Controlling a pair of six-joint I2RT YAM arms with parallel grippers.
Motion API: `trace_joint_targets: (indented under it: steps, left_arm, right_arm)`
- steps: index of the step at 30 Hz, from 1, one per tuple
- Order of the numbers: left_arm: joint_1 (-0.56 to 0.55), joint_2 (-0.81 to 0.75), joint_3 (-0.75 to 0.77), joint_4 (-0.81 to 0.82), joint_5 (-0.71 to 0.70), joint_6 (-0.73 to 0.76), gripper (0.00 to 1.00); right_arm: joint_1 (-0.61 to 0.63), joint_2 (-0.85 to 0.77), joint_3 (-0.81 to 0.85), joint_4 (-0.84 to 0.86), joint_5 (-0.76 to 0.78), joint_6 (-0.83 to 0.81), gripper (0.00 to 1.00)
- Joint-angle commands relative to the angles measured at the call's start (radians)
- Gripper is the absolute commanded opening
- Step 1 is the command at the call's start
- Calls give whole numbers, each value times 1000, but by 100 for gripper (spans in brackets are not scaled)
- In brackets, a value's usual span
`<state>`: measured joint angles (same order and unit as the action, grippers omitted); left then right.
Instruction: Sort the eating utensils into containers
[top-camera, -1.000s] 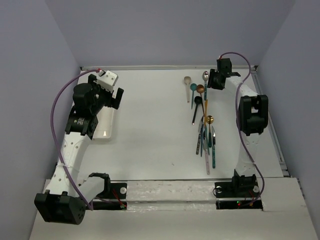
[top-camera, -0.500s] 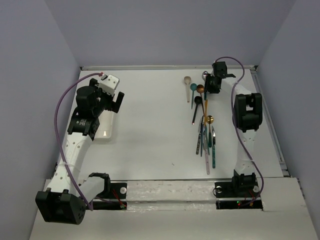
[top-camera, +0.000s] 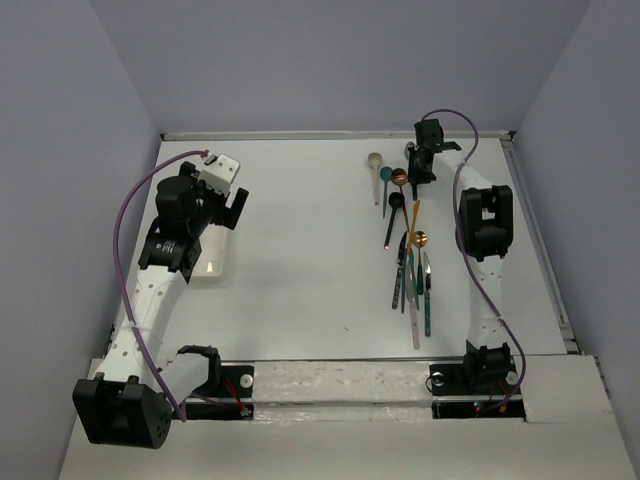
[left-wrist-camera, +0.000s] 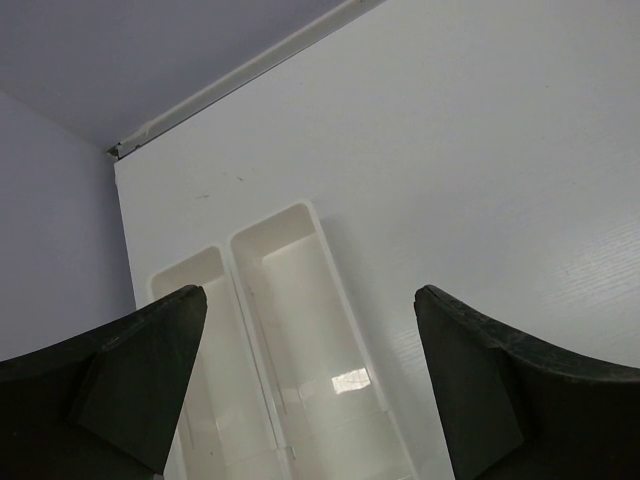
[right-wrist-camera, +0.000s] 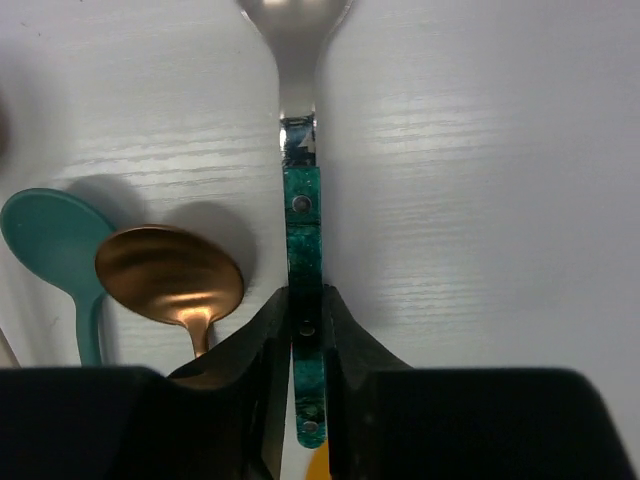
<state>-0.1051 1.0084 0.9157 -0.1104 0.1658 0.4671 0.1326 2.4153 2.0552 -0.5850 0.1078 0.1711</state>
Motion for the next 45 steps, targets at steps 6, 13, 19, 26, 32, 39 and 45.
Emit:
trace_joint_targets:
  steps: [6,13,19,26,32,39,45]
  left_arm:
    - [-2,-33,14,6,17,8,99]
    - [-2,-27,52,-57,70,-13,99]
    - [-2,-47,109,-103,182,-62,98]
    - [-5,-44,212,-109,392,-203,96]
    - [-5,-91,181,-3,520,-358,94]
    - [-4,-163,112,35,453,-423,96]
    - [-4,-151,115,17,296,-461,91]
  right_arm:
    - [4,-7,22,-64,87,-13,0]
    - [4,-271,-97,94,95,-51,0]
    - [128,-664,-400,437,150,-123,0]
    - [522,-910,-780,876,208,-179,0]
    - [771,-860,-810,1108,191,-127,0]
    - [906,-734,-682,1133,151,-116,0]
    - [935,-699,-656,1142,156,-93,0]
